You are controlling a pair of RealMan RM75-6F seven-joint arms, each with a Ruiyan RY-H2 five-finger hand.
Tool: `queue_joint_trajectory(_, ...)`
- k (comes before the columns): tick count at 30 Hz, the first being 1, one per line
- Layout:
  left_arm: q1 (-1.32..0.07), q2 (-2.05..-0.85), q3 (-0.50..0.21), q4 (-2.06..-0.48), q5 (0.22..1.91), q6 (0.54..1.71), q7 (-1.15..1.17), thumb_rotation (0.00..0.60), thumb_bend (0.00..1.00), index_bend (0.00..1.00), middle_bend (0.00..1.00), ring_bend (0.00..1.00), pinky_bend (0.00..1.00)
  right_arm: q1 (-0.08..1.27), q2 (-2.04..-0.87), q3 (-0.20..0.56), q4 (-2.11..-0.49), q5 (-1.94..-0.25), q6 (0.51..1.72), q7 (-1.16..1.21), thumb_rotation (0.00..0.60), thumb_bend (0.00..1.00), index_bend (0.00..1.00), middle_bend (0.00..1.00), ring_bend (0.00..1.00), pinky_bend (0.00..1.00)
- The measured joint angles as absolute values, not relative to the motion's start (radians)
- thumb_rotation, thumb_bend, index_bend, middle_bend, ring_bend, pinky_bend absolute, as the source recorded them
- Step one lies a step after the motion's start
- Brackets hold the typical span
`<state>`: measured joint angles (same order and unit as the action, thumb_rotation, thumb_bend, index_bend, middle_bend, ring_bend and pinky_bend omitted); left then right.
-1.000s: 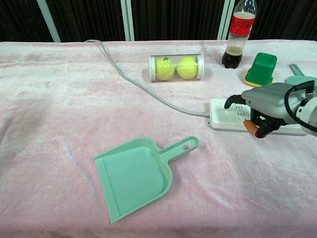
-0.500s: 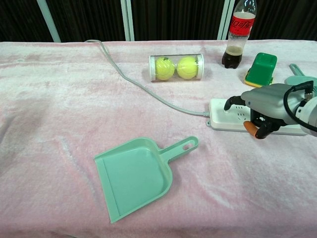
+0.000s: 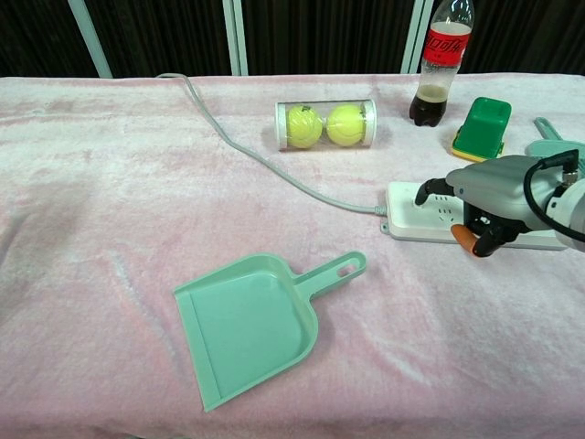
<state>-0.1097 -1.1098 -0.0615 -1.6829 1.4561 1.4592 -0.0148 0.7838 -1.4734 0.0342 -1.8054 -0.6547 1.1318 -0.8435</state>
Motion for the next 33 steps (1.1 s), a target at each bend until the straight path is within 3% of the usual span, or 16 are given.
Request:
queue_joint_trajectory(9,-0.11,-1.11,-0.062,-1.682,1.455,1.458,-0.016,0.6,0.26,0.19,0.08,0.02,0.0,0.79,-1.475,0.027,-1.8,-0.641,1.123,-0.849,0.6,0.6,0.19,0.95,1.0,1.0)
queue_joint_trajectory(17,-0.11,-1.11,-0.063,-1.682,1.455,1.459,-0.017,0.6,0.26,0.19,0.08,0.02,0.0,0.8,-1.481,0.019,-1.794,-0.618,1.119,-0.87,0.6,0.6,0.4,0.95,1.0,1.0)
queue_joint_trajectory(20,-0.11,-1.11,-0.062,-1.682,1.456,1.459,-0.017,0.6,0.26,0.19,0.08,0.02,0.0,0.805,-1.483,0.015,-1.792,-0.602,1.117,-0.884,0.6,0.6,0.41,0.95,1.0,1.0)
queue_joint_trajectory(23,-0.11,-1.11,-0.062,-1.682,1.456,1.46,-0.018,0.6,0.26,0.19,0.08,0.02,0.0,0.813,-1.486,0.013,-1.791,-0.581,1.114,-0.895,0.6,0.6,0.35,0.95,1.0,1.0)
queue_joint_trajectory(28,-0.11,-1.109,-0.063,-1.682,1.455,1.459,-0.018,0.6,0.26,0.19,0.08,0.02,0.0,0.811,-1.486,0.024,-1.796,-0.61,1.132,-0.877,0.6,0.6,0.14,0.95,1.0,1.0)
queue_joint_trajectory(33,-0.11,-1.107,-0.064,-1.682,1.452,1.458,-0.02,0.6,0.26,0.19,0.08,0.02,0.0,0.798,-1.483,0.039,-1.807,-0.683,1.174,-0.84,0.6,0.59,0.07,0.94,1.0,1.0)
